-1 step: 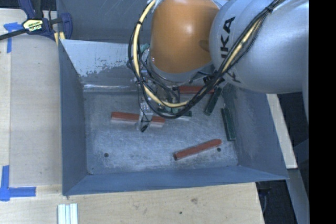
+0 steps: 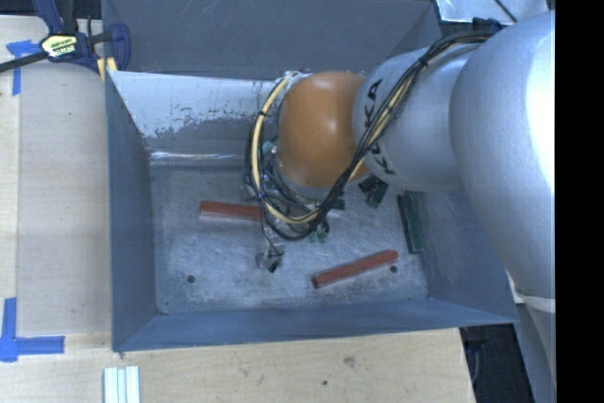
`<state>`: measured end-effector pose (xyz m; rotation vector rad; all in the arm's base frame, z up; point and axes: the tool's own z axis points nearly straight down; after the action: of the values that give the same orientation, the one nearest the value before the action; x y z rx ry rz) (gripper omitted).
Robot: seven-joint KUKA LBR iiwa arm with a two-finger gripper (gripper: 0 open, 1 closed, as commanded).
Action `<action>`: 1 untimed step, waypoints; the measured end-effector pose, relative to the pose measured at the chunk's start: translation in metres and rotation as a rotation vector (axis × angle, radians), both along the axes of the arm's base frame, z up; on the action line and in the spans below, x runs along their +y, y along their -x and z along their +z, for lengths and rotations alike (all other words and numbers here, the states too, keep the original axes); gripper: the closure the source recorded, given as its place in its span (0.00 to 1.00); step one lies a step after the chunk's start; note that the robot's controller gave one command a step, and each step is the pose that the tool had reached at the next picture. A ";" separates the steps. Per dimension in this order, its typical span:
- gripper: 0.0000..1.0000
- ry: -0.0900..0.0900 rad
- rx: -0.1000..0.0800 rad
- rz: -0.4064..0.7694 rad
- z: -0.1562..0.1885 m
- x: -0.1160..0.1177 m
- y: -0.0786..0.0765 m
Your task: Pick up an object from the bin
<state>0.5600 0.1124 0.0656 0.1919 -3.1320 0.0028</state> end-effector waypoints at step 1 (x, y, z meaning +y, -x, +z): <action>1.00 -0.004 -0.009 0.000 0.006 0.002 -0.002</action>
Offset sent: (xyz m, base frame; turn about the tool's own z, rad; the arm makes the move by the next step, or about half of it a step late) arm 0.0000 0.0000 0.0000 0.0000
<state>0.5624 0.1148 0.0713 0.1917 -3.1411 -0.0027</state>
